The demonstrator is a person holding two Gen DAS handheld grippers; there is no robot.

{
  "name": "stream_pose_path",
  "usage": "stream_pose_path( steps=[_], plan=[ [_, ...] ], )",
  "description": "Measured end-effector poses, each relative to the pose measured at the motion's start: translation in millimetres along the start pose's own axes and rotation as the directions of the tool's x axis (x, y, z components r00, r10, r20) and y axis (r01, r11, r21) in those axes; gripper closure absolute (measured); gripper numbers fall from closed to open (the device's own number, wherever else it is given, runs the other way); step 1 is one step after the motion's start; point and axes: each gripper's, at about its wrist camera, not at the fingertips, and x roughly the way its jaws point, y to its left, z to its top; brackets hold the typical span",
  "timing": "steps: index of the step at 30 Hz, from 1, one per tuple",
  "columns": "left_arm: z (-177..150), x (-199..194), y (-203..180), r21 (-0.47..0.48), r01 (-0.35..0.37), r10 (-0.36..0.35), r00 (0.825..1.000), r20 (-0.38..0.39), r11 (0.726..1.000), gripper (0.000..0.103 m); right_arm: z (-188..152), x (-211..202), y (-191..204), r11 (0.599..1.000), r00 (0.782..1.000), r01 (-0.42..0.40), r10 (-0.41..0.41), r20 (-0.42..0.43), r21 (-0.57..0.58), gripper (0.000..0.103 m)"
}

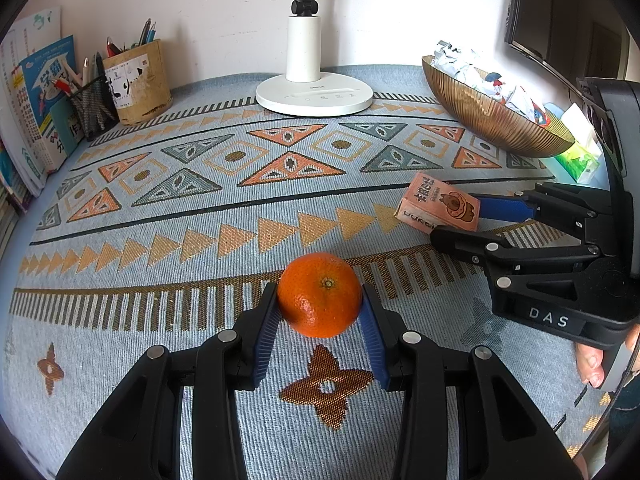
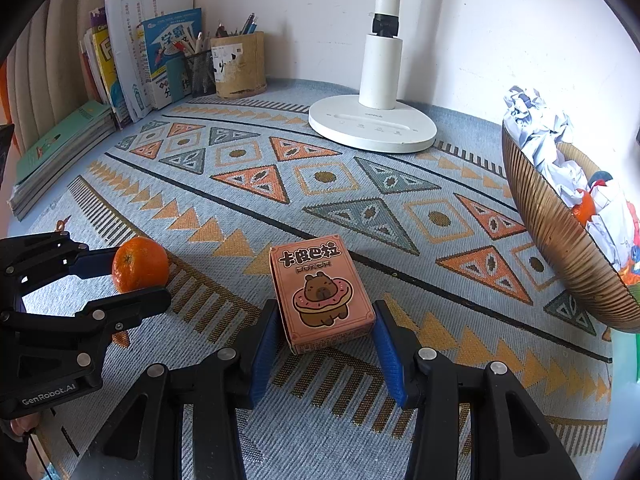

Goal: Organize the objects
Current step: 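Lift and hold the orange and pink box above the rug, then carry orange and pink box over the gold bowl and open both grippers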

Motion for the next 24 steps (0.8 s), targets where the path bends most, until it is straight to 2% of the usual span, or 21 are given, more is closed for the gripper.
stream_pose_path(
  steps=[11, 20, 23, 24],
  plan=[
    [0.1, 0.1, -0.6, 0.0, -0.001, 0.001, 1.0, 0.0, 1.0, 0.066, 0.7, 0.4, -2.2, 1.0, 1.0, 0.004, -0.004, 0.005, 0.01, 0.059],
    [1.7, -2.3, -2.2, -0.002, -0.024, 0.024, 1.0, 0.013, 1.0, 0.067, 0.4, -9.7, -8.9, 0.999, 0.999, 0.018, -0.02, 0.05, 0.04, 0.06],
    [11.7, -11.5, 1.2, -0.064, 0.067, -0.063, 0.997, 0.053, 0.996, 0.067, 0.9, -19.6, -20.3, 0.995, 0.997, -0.023, 0.016, 0.073, 0.095, 0.061],
    [16.4, -13.5, -1.2, -0.06, 0.068, -0.064, 0.996, 0.058, 0.996, 0.067, 1.0, -24.8, -27.5, 0.991, 0.996, -0.042, 0.031, 0.082, 0.127, 0.061]
  ],
)
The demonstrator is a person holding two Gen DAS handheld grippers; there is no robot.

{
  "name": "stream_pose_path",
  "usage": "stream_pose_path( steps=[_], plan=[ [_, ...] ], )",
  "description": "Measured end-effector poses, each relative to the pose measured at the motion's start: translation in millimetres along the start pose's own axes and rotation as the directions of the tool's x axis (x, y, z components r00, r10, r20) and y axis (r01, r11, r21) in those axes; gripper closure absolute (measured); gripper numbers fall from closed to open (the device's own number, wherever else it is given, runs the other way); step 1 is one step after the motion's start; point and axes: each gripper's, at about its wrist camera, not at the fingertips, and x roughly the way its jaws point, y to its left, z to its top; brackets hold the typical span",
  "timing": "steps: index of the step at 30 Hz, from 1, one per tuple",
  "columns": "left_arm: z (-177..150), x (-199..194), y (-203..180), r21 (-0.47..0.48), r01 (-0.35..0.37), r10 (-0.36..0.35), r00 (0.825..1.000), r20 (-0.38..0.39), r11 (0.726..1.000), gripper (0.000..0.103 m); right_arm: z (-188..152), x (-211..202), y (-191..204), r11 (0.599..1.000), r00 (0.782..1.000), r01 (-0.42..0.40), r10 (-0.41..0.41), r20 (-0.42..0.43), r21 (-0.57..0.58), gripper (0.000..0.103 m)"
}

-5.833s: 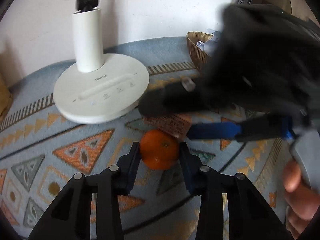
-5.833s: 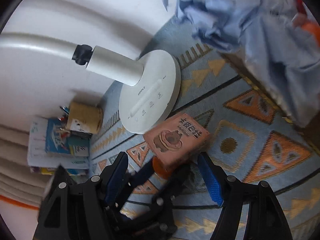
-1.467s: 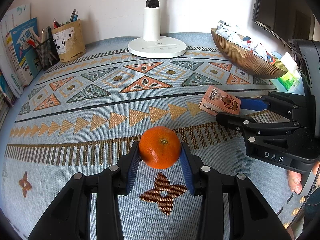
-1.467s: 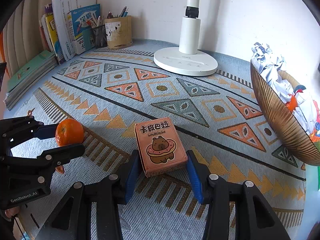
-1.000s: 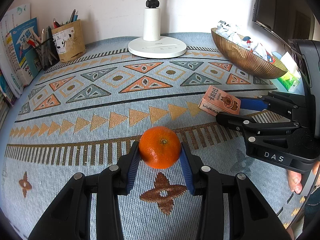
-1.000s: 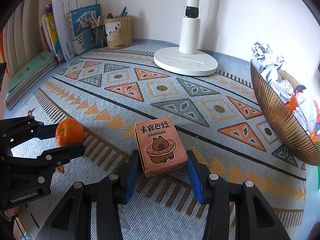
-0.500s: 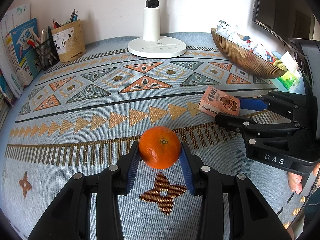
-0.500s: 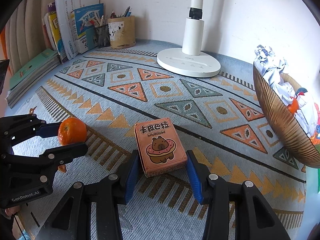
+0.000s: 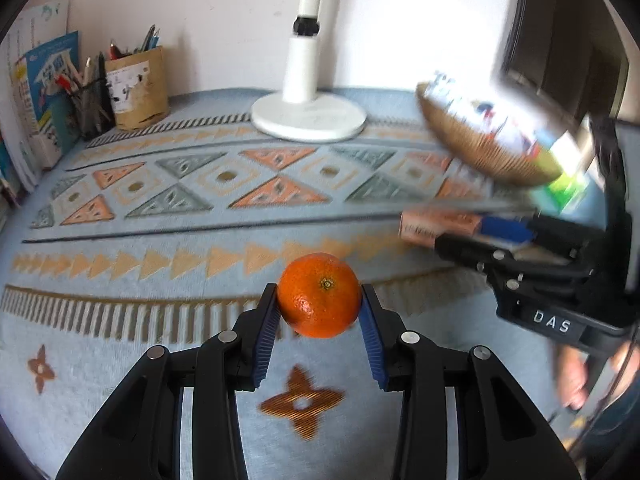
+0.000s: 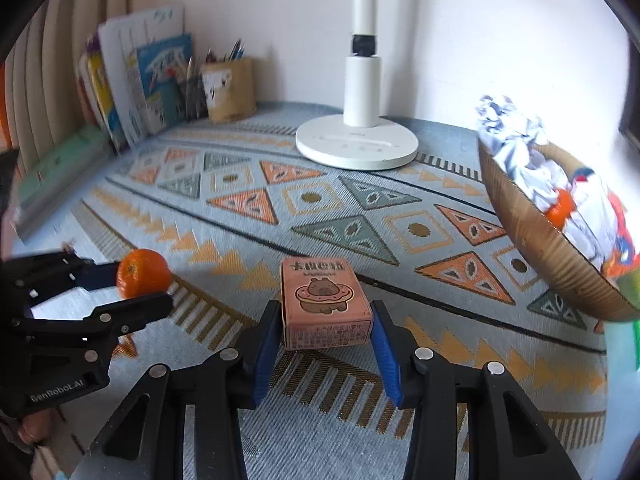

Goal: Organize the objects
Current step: 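Carry orange and pink box over the gold bowl and open both grippers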

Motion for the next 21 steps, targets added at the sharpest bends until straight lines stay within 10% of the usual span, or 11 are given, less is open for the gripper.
stream_pose_path(
  steps=[7, 13, 21],
  plan=[
    [59.2, -12.0, -59.4, 0.118, 0.049, -0.06, 0.994, 0.087, 0.992, 0.067, 9.7, -84.8, -69.1, 0.973, 0.985, -0.088, 0.053, 0.166, 0.213, 0.063],
    [116.5, 5.0, -135.4, 0.239, 0.131, -0.165, 0.978, 0.126, 0.962, 0.067, 29.8, -156.7, -168.1, 0.9, 0.951, -0.015, -0.121, 0.283, 0.436, 0.063],
    [156.3, 63.4, -193.6, 0.272, 0.204, -0.235, 0.968, 0.085, 0.94, 0.066, 52.5, -144.5, -233.8, 0.808, 0.937, 0.108, -0.278, 0.213, 0.579, 0.062]
  ],
)
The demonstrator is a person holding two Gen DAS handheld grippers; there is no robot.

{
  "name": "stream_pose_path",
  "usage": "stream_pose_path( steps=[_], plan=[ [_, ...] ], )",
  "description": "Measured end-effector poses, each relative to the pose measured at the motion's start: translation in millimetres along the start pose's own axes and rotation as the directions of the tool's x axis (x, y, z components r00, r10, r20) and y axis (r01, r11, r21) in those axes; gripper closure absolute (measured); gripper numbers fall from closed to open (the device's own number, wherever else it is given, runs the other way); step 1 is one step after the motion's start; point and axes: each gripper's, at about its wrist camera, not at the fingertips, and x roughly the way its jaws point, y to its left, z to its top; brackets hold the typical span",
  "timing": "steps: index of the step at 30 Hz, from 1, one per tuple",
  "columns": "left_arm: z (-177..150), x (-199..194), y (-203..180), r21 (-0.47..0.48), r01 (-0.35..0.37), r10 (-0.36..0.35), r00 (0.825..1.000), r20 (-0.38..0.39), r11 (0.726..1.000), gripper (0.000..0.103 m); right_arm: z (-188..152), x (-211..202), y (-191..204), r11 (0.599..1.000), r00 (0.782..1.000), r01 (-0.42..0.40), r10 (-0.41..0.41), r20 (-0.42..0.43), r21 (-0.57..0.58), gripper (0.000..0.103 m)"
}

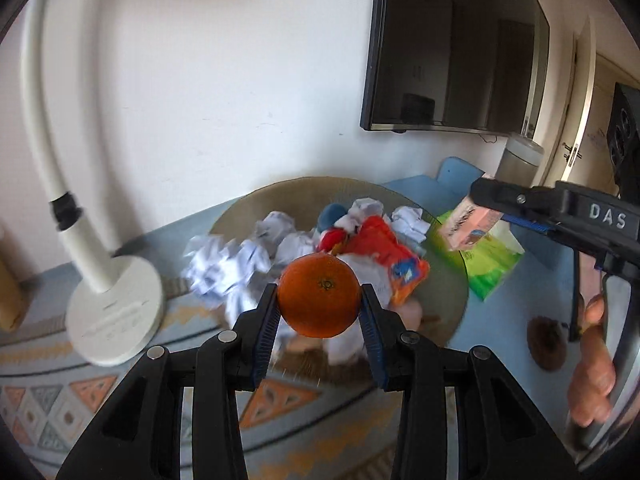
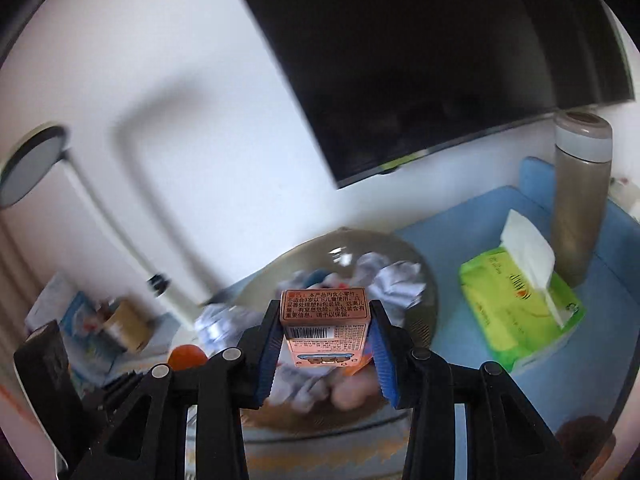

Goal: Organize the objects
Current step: 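Carry orange and pink box over the gold bowl and open both grippers, then withdraw both open grippers from the bowl back toward the rug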

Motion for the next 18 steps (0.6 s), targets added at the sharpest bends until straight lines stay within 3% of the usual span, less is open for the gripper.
stream_pose_path(
  steps=[1, 2, 3, 4, 7, 12, 13, 16, 18],
  plan=[
    [0.4, 4.5, 0.2, -0.008, 0.005, -0.005, 1.0, 0.002, 1.0, 0.059, 1.6, 8.7, -1.6, 1.0, 1.0, 0.021, -0.021, -0.01, 0.006, 0.061],
    [1.8, 10.4, 1.5, -0.02, 0.001, -0.001, 1.0, -0.008, 1.0, 0.038, 2.9, 17.7, -3.5, 0.999, 0.999, 0.034, -0.033, -0.027, 0.015, 0.053],
    [2.5, 13.1, 1.9, -0.032, -0.014, 0.014, 1.0, -0.016, 0.999, 0.027, 4.8, 24.9, -9.2, 0.999, 0.998, 0.041, -0.039, -0.049, 0.029, 0.037],
    [2.1, 12.2, 3.7, -0.047, -0.022, 0.021, 1.0, -0.012, 0.999, 0.019, 3.7, 28.8, -14.1, 0.998, 0.997, 0.049, -0.046, -0.063, 0.046, 0.031],
    [-4.5, -2.9, 16.0, -0.096, 0.006, -0.006, 1.0, 0.005, 0.995, 0.019, -1.5, 30.6, -24.0, 0.997, 0.995, 0.032, -0.025, -0.096, 0.073, 0.029],
    [-25.0, -58.4, 39.0, -0.155, -0.012, 0.021, 0.998, 0.059, 0.988, 0.019, -19.2, 9.8, -14.7, 0.998, 0.994, 0.003, 0.003, -0.108, 0.06, 0.029],
    [-32.0, -75.7, 43.0, -0.164, -0.049, 0.061, 0.995, 0.074, 0.985, 0.019, -23.3, 7.8, -10.0, 0.998, 0.993, -0.007, 0.014, -0.114, 0.056, 0.029],
    [-51.3, -131.6, 47.4, -0.149, -0.204, 0.227, 0.961, 0.158, 0.968, 0.019, -42.9, -3.4, 21.7, 0.999, 0.988, -0.053, 0.054, -0.148, 0.008, 0.029],
    [-65.6, -166.7, 53.0, -0.142, -0.264, 0.287, 0.942, 0.172, 0.954, 0.019, -60.2, -10.6, 47.9, 0.995, 0.981, -0.091, 0.083, -0.175, -0.038, 0.029]
  ],
)
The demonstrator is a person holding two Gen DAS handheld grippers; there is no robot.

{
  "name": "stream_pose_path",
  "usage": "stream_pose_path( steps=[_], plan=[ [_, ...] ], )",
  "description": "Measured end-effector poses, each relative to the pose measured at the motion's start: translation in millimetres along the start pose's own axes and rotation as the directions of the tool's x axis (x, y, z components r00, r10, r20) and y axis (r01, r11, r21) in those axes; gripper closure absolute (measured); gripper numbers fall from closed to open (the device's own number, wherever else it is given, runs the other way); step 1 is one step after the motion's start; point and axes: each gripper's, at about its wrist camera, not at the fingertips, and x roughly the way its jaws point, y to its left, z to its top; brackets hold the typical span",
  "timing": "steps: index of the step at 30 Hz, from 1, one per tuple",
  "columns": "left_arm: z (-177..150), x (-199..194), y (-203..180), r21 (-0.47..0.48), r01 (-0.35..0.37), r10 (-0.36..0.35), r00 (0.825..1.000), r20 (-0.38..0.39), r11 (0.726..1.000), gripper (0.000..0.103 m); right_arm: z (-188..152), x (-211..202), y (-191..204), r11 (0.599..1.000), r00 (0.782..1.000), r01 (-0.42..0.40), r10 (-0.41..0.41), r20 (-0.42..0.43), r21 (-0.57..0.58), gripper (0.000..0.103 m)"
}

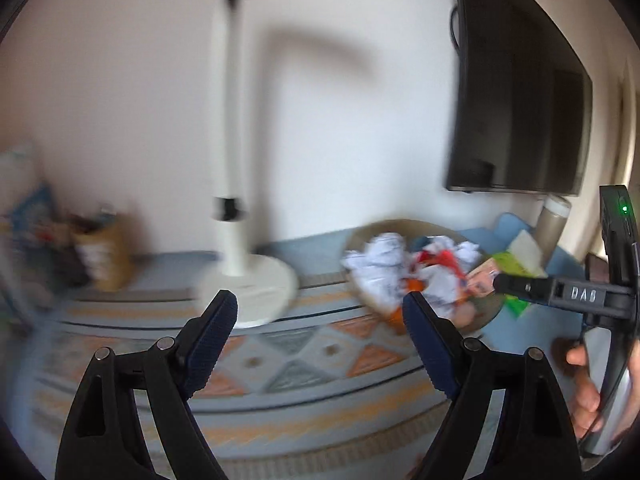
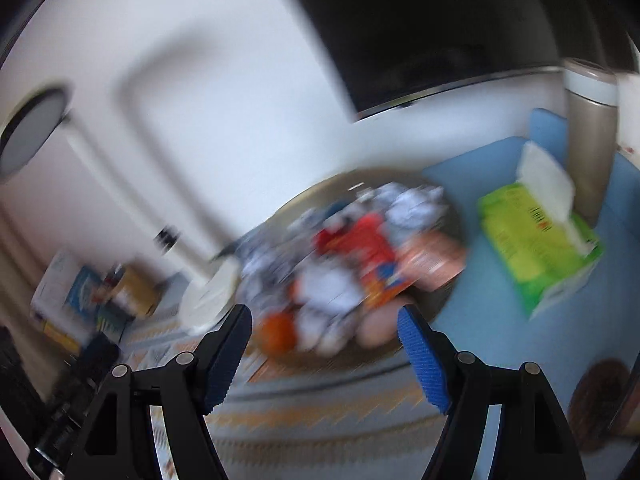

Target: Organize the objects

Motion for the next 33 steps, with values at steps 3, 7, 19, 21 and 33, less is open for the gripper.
stream_pose_path(
  steps=[3, 7, 19, 21, 33],
  plan=[
    [-14.8, -39.8, 34.4, -0.021, -0.102, 0.102, 0.995, -0.008, 0.995, 0.016, -37.4, 5.6, 51.4, 0.993, 0.996, -0.07, 0.064, -0.067, -0.094, 0.029],
    [-56.5, -60.6, 91.5, -0.103, -0.183, 0.175, 0.981, -0.081, 0.978, 0.001, -87.9, 34.5, 95.9, 0.982, 0.99, -0.077, 0.055, -0.133, -0.17, 0.028],
    [-150.9, -3.2, 179.0, -0.287, -0.336, 0.232, 0.911, -0.342, 0.897, 0.001, -158.6, 113.4, 123.3, 0.929, 0.971, 0.105, -0.173, -0.166, -0.354, 0.028],
    [-153.4, 8.4, 175.9, -0.251, -0.353, 0.25, 0.897, -0.364, 0.901, 0.001, -158.6, 116.0, 121.6, 0.928, 0.968, 0.115, -0.184, -0.168, -0.355, 0.028],
    [-156.8, 34.7, 168.0, -0.181, -0.38, 0.265, 0.85, -0.456, 0.907, 0.0, -159.3, 121.0, 127.9, 0.908, 0.96, 0.147, -0.227, -0.166, -0.392, 0.017]
  ],
)
